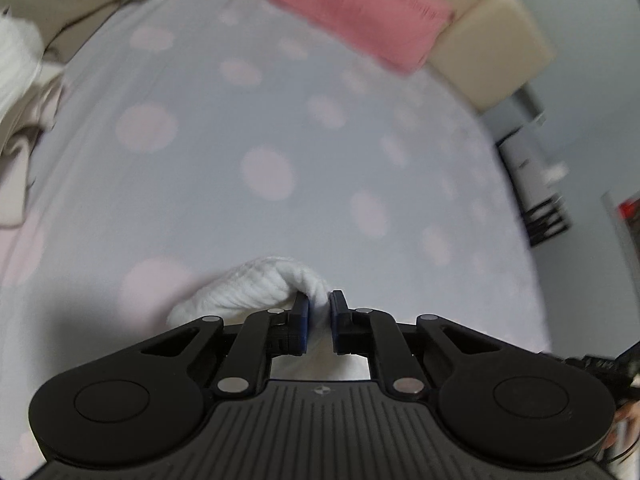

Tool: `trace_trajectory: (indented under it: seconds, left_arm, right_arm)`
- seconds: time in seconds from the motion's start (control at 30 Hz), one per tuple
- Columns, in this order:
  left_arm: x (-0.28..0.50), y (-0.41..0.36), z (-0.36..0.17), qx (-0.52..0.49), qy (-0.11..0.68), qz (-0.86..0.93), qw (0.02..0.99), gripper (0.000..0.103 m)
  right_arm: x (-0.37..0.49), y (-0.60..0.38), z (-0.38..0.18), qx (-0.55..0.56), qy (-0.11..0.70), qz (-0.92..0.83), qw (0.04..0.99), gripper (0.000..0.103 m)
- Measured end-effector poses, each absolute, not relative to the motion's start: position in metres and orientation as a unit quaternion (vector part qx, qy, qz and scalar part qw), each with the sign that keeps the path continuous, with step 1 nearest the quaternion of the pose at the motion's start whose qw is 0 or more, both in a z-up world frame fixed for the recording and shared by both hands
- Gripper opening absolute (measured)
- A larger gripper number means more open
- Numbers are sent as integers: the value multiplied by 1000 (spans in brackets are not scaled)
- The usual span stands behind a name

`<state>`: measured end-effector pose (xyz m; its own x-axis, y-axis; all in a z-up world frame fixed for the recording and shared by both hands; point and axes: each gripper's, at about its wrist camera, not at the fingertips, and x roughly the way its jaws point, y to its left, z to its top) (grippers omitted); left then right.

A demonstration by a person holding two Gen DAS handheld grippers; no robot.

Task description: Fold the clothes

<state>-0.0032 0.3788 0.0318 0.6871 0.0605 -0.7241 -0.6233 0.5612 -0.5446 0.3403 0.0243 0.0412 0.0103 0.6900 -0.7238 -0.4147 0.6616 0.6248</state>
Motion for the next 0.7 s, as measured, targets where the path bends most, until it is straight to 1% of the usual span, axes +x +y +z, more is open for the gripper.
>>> trace_trajectory:
  seconds: [0.13,0.27,0.33,0.5,0.6,0.7]
  left_arm:
    - [-6,376,68,-417,294,186,840,8]
    - [-14,364,100,-407,257,162,861,8]
    - [-26,355,112,-391,252,152,872,8]
    - [-64,318,120,-320,288,155,889,8]
    - [-84,292,115,-289,315,160,890,8]
    - [-107,269,102,-276,349,156,882,8]
  right_arm:
    - [338,23,80,161,541,431,704,4]
    - [324,17,125,168,498,471,708,4]
    - [315,9,142,171,480,493,705,4]
    - [282,-15,162,132,458,531,701,4]
    - [257,-33,156,93,466,536,698,4]
    - [231,-56,137,54,482,532,694,4]
